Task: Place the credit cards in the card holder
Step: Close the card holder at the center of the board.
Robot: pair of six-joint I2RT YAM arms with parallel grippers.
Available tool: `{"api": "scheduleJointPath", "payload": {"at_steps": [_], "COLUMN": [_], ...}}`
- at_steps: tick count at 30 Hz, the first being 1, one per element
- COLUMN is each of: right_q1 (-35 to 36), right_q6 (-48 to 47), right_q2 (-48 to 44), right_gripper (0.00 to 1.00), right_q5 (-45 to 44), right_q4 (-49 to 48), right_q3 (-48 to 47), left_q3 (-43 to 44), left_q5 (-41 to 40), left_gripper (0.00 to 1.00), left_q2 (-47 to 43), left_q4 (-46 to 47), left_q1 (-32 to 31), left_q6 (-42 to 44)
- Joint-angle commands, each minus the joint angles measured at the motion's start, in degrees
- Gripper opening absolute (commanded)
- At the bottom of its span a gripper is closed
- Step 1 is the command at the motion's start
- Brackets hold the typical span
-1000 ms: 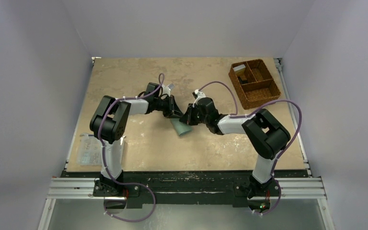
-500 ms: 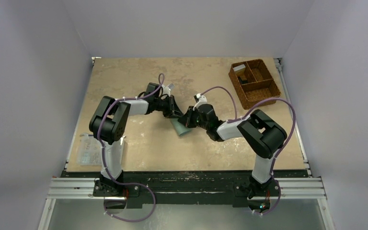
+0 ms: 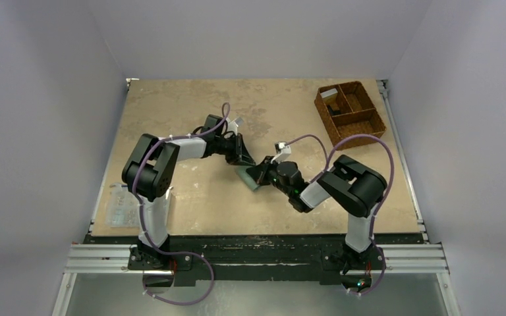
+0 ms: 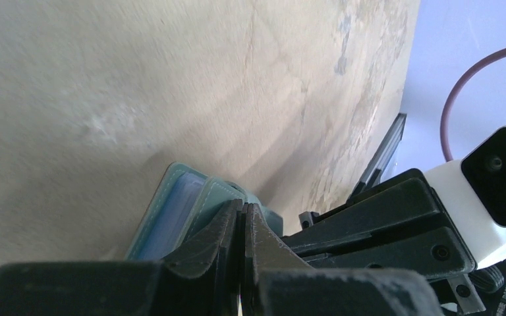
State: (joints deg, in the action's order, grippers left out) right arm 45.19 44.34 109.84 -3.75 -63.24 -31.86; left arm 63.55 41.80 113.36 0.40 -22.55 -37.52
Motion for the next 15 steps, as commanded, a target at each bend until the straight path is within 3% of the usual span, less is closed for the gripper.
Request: {"api": "scheduleJointPath", "payload": {"at_steps": [1, 5, 9, 12, 15], "right_q1": [0.7, 0.5, 0.3, 0.1, -2.2], "right_q6": [-7.6, -14.2, -18.8, -22.5, -19.4], "right_q2": [-7.3, -18.0, -24.0, -25.9, -28.2], "right_gripper": [0.07, 0.37, 0.61, 0.72, 0.78], "right_q5": [7.2, 6.0, 7.5, 6.6, 8.5], "right_q4": [27.4, 49.3, 57.9, 62.8, 63.2], "right_q3": [2.0, -8.6, -13.1, -14.9, -14.0], "left_q3": [0.6, 2.3, 3.0, 4.0, 4.6], "left_q5": [-5.9, -8.3, -9.3, -9.0, -11.1], "left_gripper": [0.0, 0.15, 0.34, 0.44, 0.49], "left_q2": [-1.2, -6.2, -10.7, -13.6, -16.4], "left_q4": [-8.7, -11.5, -12.2, -13.3, -15.1], "left_q1": [-1.3, -1.0, 1.0, 2.9, 3.4], "left_q6": [5.8, 8.4, 9.8, 10.7, 12.2]}}
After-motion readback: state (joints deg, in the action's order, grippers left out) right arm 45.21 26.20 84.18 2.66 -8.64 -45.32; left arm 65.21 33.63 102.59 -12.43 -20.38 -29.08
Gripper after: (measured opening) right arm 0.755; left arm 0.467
